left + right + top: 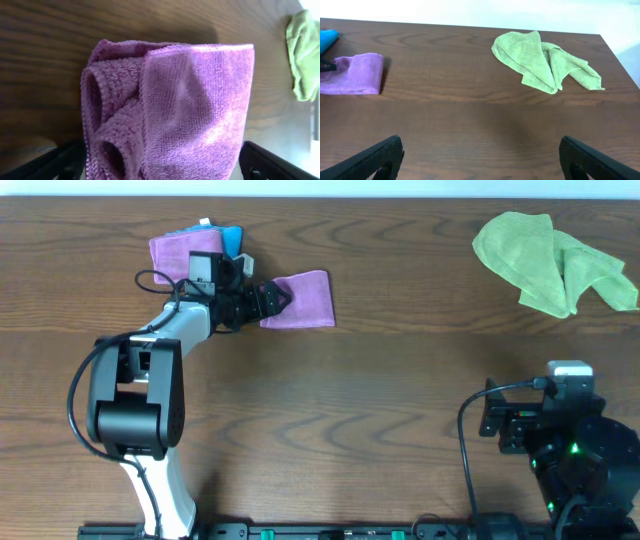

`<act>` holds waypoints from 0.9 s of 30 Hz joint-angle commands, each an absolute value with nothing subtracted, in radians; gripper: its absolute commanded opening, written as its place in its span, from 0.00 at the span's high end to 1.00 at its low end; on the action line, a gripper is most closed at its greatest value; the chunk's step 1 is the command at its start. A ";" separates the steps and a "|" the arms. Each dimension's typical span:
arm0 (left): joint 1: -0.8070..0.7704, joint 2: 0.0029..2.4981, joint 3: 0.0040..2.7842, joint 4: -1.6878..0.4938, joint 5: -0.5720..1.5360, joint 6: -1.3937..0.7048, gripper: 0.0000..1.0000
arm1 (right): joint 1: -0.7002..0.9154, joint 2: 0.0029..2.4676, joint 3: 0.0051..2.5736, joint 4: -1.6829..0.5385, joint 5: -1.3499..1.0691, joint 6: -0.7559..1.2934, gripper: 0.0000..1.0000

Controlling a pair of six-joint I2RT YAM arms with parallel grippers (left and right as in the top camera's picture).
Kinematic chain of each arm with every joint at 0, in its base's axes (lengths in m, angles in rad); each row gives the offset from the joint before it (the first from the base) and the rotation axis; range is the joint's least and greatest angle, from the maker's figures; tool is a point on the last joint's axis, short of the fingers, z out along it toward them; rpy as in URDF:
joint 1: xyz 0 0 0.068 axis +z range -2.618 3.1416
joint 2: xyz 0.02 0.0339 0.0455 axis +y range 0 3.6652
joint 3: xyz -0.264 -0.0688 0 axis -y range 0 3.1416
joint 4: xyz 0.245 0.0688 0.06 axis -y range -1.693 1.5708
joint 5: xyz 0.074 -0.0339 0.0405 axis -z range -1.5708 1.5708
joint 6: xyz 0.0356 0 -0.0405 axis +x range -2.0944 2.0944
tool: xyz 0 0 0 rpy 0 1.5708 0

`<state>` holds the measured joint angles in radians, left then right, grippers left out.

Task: Fold the cloth
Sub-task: 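Carry the folded pink cloth left and place it on the cloth stack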

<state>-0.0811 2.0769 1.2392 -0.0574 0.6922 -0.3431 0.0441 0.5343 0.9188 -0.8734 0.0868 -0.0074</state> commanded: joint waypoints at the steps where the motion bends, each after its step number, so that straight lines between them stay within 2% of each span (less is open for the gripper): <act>1: -0.086 2.198 1.197 -0.093 0.686 -0.387 0.23 | 0.041 0.529 0.910 -0.873 0.097 0.015 0.01; 2: -0.086 2.207 1.197 -0.093 0.695 -0.387 0.40 | 0.041 0.529 0.910 -0.873 0.097 0.015 0.01; 3: -0.086 2.218 1.197 -0.090 0.703 -0.388 0.45 | 0.041 0.529 0.910 -0.871 0.097 0.015 0.01; 5: -0.086 2.238 1.197 -0.083 0.714 -0.400 0.43 | 0.041 0.529 0.910 -0.871 0.097 0.015 0.01; 7: -0.086 2.254 1.197 -0.069 0.740 -0.402 0.48 | 0.041 0.529 0.910 -0.871 0.092 0.015 0.01; 8: -0.086 2.265 1.197 -0.060 0.757 -0.402 0.60 | 0.041 0.529 0.910 -0.871 0.077 0.015 0.01; 9: -0.086 2.271 1.197 -0.056 0.765 -0.403 0.85 | 0.041 0.529 0.910 -0.871 0.062 0.015 0.01; 10: -0.086 2.279 1.197 -0.052 0.768 -0.410 0.94 | 0.041 0.529 0.910 -0.871 0.049 0.015 0.01; 18: -0.086 2.284 1.217 -0.034 0.797 -0.427 0.94 | 0.041 0.529 0.910 -0.871 0.039 0.015 0.01; 27: -0.085 2.282 1.373 -0.012 0.948 -0.455 0.94 | 0.041 0.529 0.910 -0.871 0.018 0.014 0.01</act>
